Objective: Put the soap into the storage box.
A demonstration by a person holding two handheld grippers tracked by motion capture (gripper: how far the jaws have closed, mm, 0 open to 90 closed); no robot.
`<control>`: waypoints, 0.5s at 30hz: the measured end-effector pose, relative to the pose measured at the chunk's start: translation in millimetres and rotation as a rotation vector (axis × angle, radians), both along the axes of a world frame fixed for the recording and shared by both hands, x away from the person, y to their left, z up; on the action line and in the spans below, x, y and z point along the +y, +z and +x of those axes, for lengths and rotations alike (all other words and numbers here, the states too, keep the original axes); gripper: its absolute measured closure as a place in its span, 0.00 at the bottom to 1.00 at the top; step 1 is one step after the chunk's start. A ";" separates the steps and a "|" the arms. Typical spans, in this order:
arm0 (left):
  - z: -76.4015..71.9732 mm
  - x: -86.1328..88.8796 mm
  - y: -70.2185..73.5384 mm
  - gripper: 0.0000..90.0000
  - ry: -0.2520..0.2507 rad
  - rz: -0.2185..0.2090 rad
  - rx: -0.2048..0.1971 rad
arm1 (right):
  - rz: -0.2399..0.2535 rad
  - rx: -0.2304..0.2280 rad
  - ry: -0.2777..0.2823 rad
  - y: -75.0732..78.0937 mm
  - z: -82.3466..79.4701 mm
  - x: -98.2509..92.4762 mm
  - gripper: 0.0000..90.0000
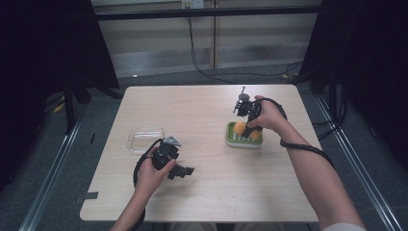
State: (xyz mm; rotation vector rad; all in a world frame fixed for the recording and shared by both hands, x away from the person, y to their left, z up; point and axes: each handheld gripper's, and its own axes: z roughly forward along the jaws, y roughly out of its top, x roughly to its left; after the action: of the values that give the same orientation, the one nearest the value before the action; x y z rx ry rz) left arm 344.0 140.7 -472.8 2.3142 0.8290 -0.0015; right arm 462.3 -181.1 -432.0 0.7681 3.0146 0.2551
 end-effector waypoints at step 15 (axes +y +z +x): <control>-0.5 -0.5 -0.1 0.09 0.000 0.000 -0.001 | -0.005 -0.003 0.007 -5.5 2.8 1.5 0.56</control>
State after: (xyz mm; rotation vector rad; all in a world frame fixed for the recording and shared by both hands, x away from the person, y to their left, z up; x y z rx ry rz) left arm 343.5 140.2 -472.9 2.3138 0.8291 -0.0006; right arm 465.1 -179.6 -437.4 0.7561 3.0140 0.2484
